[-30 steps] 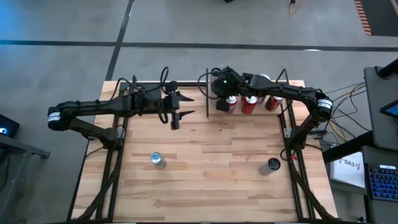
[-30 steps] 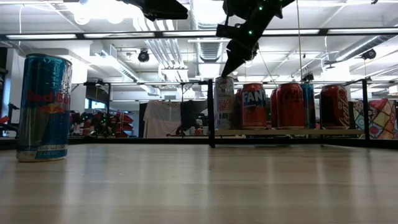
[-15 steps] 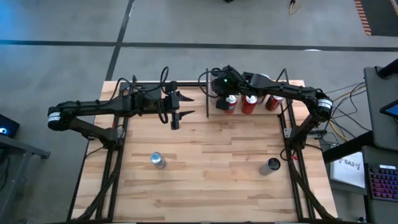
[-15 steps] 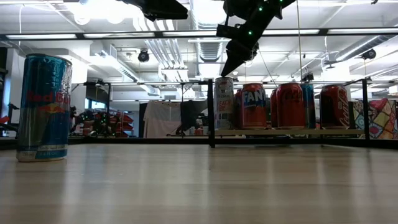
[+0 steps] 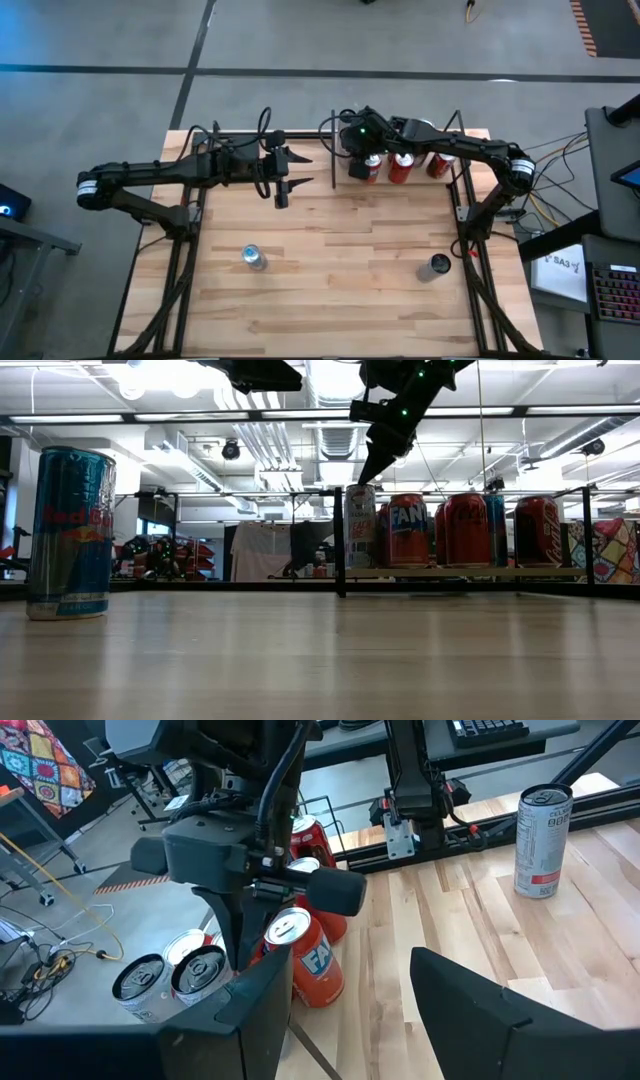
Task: Place canned beverage on shelf
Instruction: Put the left white soda can on the shelf aligned with the other white soda can
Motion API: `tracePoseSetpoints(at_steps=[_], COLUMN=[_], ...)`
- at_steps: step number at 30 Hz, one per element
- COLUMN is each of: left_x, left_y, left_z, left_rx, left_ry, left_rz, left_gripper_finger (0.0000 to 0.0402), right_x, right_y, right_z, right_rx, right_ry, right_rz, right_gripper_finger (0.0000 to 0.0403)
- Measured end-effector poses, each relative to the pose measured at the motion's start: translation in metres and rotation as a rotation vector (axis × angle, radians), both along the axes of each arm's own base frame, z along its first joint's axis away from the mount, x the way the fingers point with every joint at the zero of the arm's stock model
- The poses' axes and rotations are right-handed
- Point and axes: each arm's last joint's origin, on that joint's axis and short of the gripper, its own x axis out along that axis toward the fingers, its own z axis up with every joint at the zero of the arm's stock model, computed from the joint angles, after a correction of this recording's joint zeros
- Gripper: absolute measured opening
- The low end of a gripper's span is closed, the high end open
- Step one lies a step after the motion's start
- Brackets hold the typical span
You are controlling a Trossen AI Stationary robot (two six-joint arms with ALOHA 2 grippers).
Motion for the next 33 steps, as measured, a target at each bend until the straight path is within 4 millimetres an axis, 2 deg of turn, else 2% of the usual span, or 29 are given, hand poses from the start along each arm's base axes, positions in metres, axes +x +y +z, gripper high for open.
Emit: tracePoseSetpoints(at_steps=[9, 33], left_x=[0.000, 0.000], left_y=[0.000, 0.000], left_z=[0.000, 0.000], left_rx=[0.000, 0.000], left_ry=[0.000, 0.000], left_rz=[0.000, 0.000], left_gripper_finger=[0.0190, 0.0190], right_x=[0.002, 0.003], right_y=[-0.004, -0.011], right_z=[-0.006, -0.002], right_rx=[-0.011, -0.058], right_ry=[0.024, -0.007], right_rz=[0.001, 0.015], right_gripper_finger=[0.0009, 0.0009])
